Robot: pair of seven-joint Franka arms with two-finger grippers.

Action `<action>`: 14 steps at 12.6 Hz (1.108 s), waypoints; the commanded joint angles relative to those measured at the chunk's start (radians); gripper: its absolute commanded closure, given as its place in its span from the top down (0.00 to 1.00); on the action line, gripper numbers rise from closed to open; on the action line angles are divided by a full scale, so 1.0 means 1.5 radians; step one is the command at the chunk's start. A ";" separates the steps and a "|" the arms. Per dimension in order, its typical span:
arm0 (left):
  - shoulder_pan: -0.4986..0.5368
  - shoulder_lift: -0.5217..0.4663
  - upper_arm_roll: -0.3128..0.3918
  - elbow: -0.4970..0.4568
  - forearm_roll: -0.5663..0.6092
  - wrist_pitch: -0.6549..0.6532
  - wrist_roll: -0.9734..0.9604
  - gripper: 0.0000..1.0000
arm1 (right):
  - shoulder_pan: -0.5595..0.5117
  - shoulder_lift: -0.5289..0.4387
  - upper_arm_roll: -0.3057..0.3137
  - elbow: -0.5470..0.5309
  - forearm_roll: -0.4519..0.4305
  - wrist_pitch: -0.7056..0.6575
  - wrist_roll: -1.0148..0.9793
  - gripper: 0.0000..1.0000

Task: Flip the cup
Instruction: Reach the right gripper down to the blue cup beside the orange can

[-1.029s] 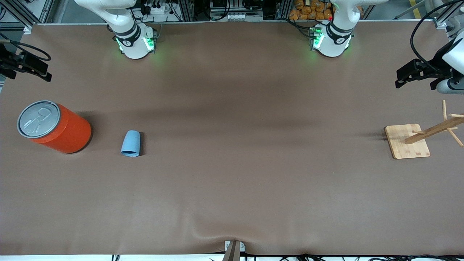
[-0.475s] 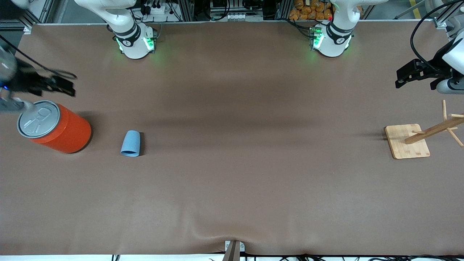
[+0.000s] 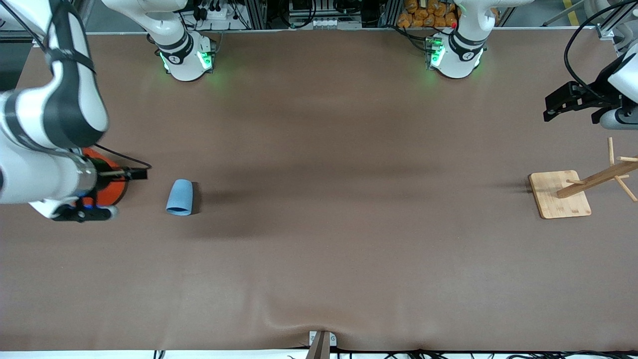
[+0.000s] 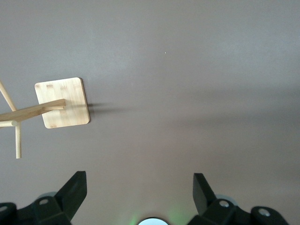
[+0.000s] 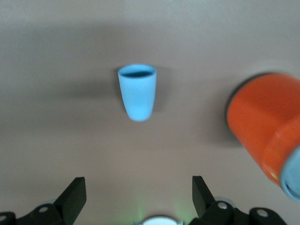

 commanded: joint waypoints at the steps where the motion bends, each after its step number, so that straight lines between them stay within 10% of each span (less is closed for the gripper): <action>1: 0.003 -0.002 -0.002 0.004 -0.005 -0.004 -0.009 1.00 | 0.002 -0.065 0.001 -0.175 0.025 0.141 0.001 1.00; 7: 0.003 -0.002 -0.002 0.004 -0.006 -0.004 -0.009 1.00 | -0.005 -0.081 0.000 -0.386 0.025 0.426 -0.007 1.00; 14: 0.003 -0.002 -0.001 0.004 -0.006 -0.004 -0.009 1.00 | -0.013 -0.028 -0.001 -0.416 0.017 0.560 -0.036 1.00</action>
